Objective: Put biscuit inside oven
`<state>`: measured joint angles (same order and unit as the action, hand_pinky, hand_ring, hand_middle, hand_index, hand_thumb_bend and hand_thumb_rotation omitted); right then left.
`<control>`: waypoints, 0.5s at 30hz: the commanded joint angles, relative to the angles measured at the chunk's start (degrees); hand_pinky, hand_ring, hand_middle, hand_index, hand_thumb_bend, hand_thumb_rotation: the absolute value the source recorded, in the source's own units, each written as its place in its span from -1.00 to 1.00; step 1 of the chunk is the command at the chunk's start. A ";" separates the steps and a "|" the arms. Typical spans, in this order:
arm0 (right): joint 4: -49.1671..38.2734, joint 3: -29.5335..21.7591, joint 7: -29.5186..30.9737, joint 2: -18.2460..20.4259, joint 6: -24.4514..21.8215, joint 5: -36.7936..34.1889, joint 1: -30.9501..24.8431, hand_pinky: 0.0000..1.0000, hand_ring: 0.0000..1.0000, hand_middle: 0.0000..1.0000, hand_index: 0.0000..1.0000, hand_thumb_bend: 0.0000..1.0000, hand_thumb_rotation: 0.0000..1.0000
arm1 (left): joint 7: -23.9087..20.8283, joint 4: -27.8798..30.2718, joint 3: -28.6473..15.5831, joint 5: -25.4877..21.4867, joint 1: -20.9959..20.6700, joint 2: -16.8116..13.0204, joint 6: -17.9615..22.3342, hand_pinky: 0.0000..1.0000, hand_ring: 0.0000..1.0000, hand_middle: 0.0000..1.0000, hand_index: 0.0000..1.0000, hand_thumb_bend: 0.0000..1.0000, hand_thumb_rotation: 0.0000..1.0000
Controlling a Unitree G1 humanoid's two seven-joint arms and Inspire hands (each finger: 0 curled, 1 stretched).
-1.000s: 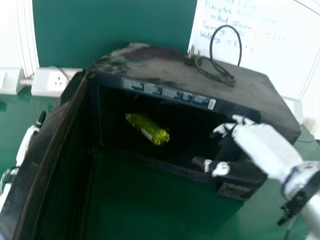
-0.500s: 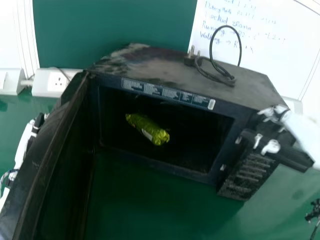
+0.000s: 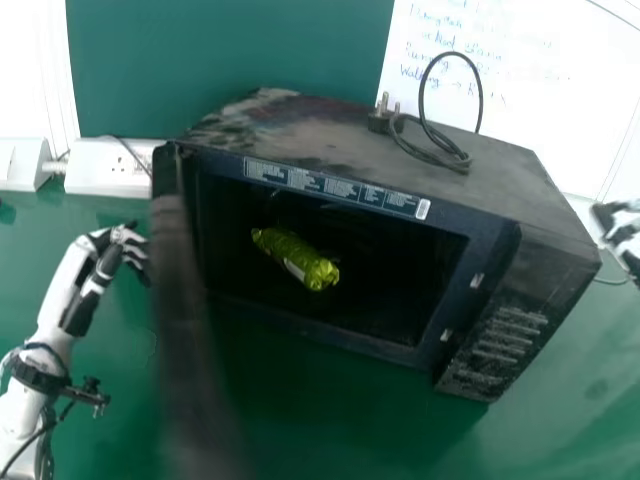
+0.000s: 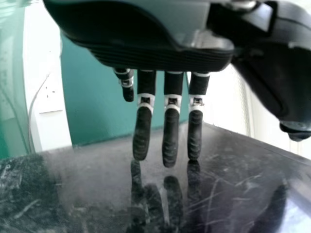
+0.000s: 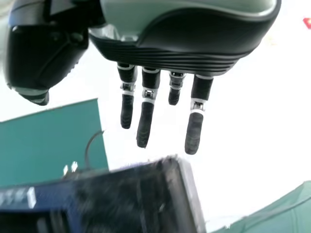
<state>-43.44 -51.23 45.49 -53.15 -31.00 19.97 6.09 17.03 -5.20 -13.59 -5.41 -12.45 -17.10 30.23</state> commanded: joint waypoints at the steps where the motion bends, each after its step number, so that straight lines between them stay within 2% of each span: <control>1: 0.86 -0.44 -3.69 0.69 -0.60 1.88 -0.33 -0.20 -0.03 0.16 0.53 0.78 0.06 | 0.31 1.84 1.72 1.77 0.88 -0.98 0.43 -0.53 -0.40 -0.24 -0.04 0.02 -0.87; 4: 1.77 0.25 -6.59 0.06 -1.84 5.63 -1.88 -0.34 -0.17 0.01 0.51 0.91 0.17 | 0.27 2.67 2.68 3.01 1.11 -1.47 0.98 -0.53 -0.40 -0.26 -0.04 0.02 -0.88; 6: 2.50 0.21 -7.37 -0.33 -2.12 7.20 -2.77 -0.36 -0.18 0.00 0.49 0.90 0.18 | 0.71 2.61 3.42 3.22 1.03 -1.77 1.82 -0.53 -0.40 -0.27 -0.04 0.02 -0.88; 9: 3.30 0.03 -8.14 -0.41 -2.35 7.84 -3.23 -0.49 -0.31 -0.07 0.48 0.85 0.13 | 0.60 0.99 4.27 4.68 0.56 -2.29 5.05 -0.53 -0.41 -0.27 -0.04 0.03 -0.89; 12: 3.36 0.02 -8.22 -0.50 -2.39 7.80 -3.45 -0.53 -0.37 -0.11 0.46 0.91 0.16 | 0.53 -1.30 4.74 5.71 0.14 -2.81 7.98 -0.50 -0.40 -0.27 -0.04 0.03 -0.89; 15: 2.94 0.55 -8.56 -0.88 -2.82 9.23 -4.09 -0.56 -0.40 -0.14 0.46 0.92 0.20 | 0.34 -2.63 4.97 6.11 -0.11 -2.98 9.20 -0.49 -0.40 -0.27 -0.04 0.03 -0.88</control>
<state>-39.89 -51.00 37.60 -53.19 -33.36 28.35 2.73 17.52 -7.20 -9.34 0.04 -12.33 -19.35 38.38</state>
